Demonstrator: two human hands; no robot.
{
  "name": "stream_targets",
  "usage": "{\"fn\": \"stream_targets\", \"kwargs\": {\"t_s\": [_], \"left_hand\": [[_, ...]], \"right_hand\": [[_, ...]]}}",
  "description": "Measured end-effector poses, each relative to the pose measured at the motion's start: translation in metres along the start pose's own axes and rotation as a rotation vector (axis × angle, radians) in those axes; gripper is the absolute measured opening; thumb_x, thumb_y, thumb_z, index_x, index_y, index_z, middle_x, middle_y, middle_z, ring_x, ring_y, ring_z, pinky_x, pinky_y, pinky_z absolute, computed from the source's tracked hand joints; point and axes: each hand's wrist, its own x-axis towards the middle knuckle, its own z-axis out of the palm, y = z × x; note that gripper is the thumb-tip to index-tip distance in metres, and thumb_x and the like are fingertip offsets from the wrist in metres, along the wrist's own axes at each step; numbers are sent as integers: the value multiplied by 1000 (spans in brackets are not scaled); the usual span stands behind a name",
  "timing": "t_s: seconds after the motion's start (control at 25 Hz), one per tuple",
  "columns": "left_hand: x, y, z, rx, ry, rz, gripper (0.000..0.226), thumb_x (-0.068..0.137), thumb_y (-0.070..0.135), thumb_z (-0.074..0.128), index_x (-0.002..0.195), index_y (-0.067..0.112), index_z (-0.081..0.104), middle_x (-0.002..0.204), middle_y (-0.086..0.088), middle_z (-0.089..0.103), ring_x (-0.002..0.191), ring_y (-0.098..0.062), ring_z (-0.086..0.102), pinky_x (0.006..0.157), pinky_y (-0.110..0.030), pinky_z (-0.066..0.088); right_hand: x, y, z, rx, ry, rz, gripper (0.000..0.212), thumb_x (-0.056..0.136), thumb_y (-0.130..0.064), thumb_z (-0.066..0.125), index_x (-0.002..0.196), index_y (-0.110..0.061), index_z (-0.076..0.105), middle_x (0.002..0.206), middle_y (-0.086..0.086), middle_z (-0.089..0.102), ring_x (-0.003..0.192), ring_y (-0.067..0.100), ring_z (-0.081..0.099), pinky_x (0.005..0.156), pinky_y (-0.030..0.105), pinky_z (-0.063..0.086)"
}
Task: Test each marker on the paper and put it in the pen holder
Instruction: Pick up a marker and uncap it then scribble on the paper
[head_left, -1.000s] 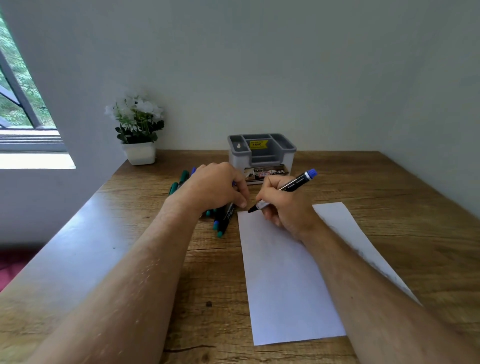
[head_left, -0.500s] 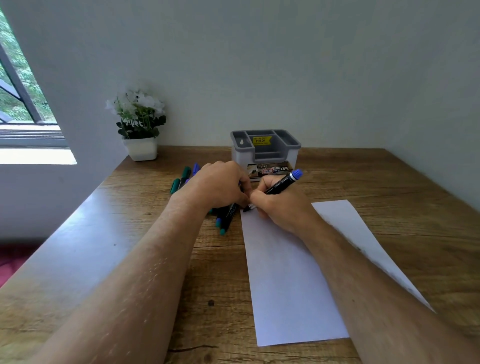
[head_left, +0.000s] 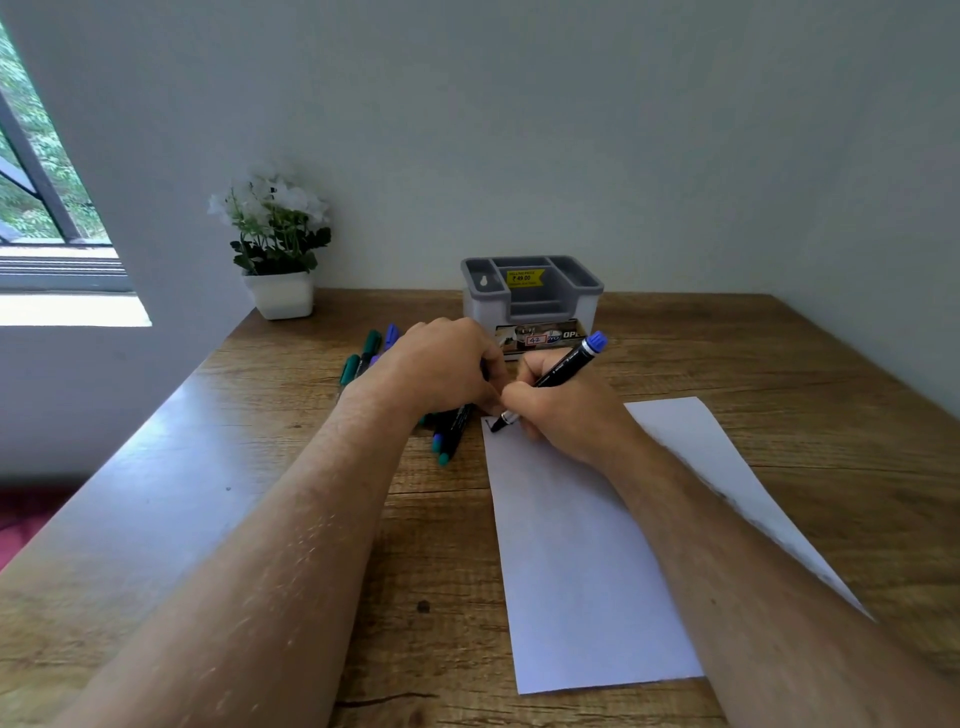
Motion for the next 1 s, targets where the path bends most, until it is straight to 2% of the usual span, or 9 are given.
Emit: {"fn": "stream_targets", "kwargs": {"t_s": [0.2,0.36,0.44,0.56,0.8,0.92,1.0], "left_hand": [[1,-2,1,-26,7,-7,16,81,31,78,94,35,70,99,13,62,94,-10,54,90,-34,49],[1,-1,2,-33,-5,-12,15,80,34,79,91,35,69,98,14,60,95,-10,52,90,-33,47],[1,-2,1,-30,-6,-8,14,81,33,78,92,35,69,98,13,62,97,-11,55,92,-35,48],[2,-3,1,-23,-8,5,14,82,31,77,91,36,68,99,13,62,98,-11,56,95,-38,50],[1,-2,1,-54,-12,-13,15,79,34,79,92,34,72,103,12,66,101,-11,56,97,-39,48],[2,-3,1,-51,-16,-21,14,78,35,80,88,37,70,99,15,64,97,-9,54,93,-35,46],[2,-2,1,-46,-20,-22,14,78,35,80,85,38,68,90,19,60,92,-8,52,88,-33,45]], "right_hand": [[-1,0,3,-10,26,16,23,82,-16,66,61,-20,58,58,2,63,55,7,57,52,17,46],[0,2,2,-7,34,-1,26,80,-12,66,58,-19,54,57,3,56,57,14,53,55,28,45],[-1,1,2,-20,35,1,24,81,-15,66,60,-21,57,59,4,60,58,13,56,56,27,46],[-3,0,2,-29,13,5,25,82,-17,66,60,-23,58,57,-1,62,55,6,58,53,19,45],[0,3,1,-5,14,-29,28,79,-10,66,56,-20,54,55,1,55,57,13,54,55,29,46],[2,6,3,-15,109,-38,34,76,-8,68,52,-25,50,53,-5,51,51,1,48,48,12,38],[3,7,4,-39,160,-28,35,76,-10,69,52,-26,49,54,-6,49,50,0,46,45,10,35]]}}
